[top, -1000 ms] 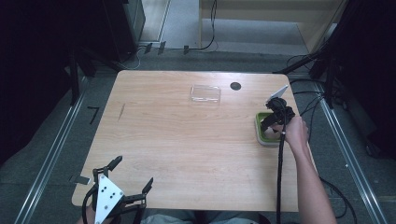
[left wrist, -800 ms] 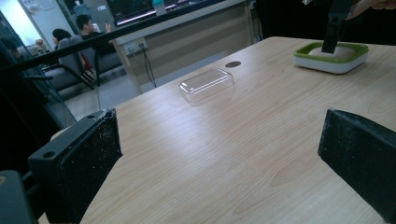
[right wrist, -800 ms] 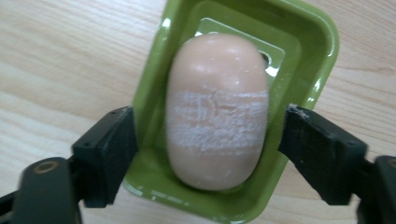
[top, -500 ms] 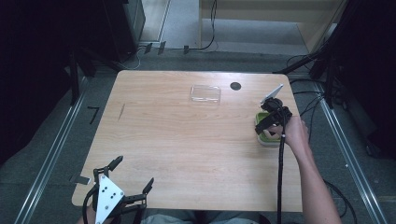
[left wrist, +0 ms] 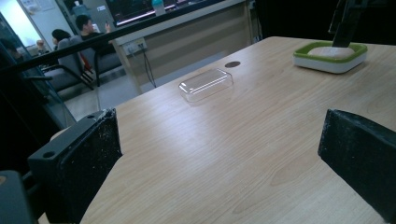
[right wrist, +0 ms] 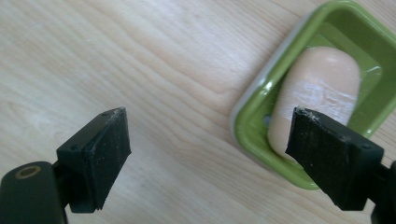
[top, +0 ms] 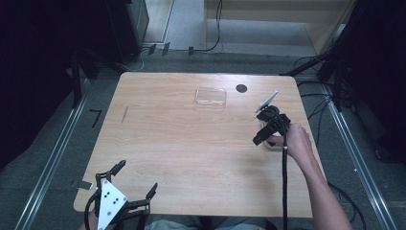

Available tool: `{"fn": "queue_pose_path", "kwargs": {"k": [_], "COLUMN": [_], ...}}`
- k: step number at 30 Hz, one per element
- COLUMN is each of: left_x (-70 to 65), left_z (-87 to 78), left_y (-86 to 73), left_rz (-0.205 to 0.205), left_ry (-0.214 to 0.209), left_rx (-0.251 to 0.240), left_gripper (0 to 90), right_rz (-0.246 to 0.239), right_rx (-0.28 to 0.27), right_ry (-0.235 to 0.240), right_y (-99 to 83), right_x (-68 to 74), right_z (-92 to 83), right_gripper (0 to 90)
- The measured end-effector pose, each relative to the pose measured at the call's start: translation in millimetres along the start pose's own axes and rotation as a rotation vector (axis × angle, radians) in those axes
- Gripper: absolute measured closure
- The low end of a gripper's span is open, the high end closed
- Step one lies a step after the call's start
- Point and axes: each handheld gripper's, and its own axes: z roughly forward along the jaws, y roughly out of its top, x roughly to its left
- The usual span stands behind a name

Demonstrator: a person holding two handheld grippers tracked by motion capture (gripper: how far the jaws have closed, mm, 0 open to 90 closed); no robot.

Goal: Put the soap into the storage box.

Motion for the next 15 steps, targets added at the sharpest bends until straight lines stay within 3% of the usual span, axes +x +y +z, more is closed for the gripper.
{"fn": "queue_pose_path", "kwargs": {"k": [9, 10, 13, 15], "left_x": [-0.4, 0.0, -0.1, -0.3], "left_z": [-0.1, -0.2, -0.3, -0.2], "left_y": [0.1, 0.0, 0.0, 0.0], "left_rz": [0.003, 0.002, 0.002, 0.003], "left_ry": [-0.004, -0.002, -0.002, -0.002], "left_rx": [0.000, -0.001, -0.002, -0.003], "left_gripper": [0.0, 0.0, 0.0, 0.0], "right_rz": [-0.100, -0.135, -0.177, -0.186], "right_rx": [0.006, 0.014, 0.023, 0.023], "right_ry": [0.000, 0.005, 0.019, 0.024], "right_y": [-8.5, -12.0, -17.2, -18.6], "right_x": [34.9, 46.6, 62.9, 67.0], "right_z": [-3.9, -2.1, 1.1, 1.2], "right_gripper": [13.3, 13.3, 13.5, 13.6]}}
